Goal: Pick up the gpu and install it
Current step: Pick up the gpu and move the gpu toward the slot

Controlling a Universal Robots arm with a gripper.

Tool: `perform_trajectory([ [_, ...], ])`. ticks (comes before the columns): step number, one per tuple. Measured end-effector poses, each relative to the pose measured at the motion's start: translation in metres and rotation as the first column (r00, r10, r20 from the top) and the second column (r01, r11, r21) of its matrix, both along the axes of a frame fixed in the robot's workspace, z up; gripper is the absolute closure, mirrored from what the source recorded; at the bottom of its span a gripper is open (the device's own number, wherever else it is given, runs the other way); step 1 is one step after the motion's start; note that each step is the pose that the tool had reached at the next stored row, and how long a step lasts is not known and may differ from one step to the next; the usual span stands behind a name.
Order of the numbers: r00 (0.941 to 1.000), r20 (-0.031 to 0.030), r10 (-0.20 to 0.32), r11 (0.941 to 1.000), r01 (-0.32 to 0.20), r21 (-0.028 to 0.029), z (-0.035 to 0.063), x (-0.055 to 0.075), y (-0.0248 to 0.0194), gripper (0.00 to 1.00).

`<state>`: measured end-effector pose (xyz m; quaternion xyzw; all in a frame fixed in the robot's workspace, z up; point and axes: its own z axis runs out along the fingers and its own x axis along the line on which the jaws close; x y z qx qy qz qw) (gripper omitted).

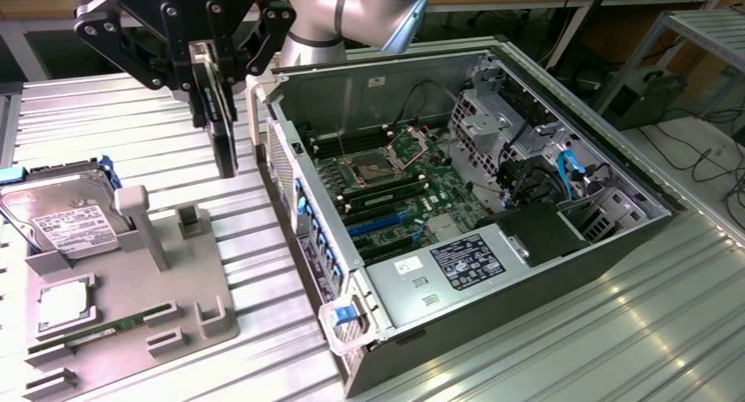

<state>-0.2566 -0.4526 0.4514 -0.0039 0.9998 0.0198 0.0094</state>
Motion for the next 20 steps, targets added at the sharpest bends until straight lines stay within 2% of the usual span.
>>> perform_trajectory([
  [20,1.0,-0.0001,0.0,1.0,0.0,-0.0001,0.0,0.026,0.0,0.73],
])
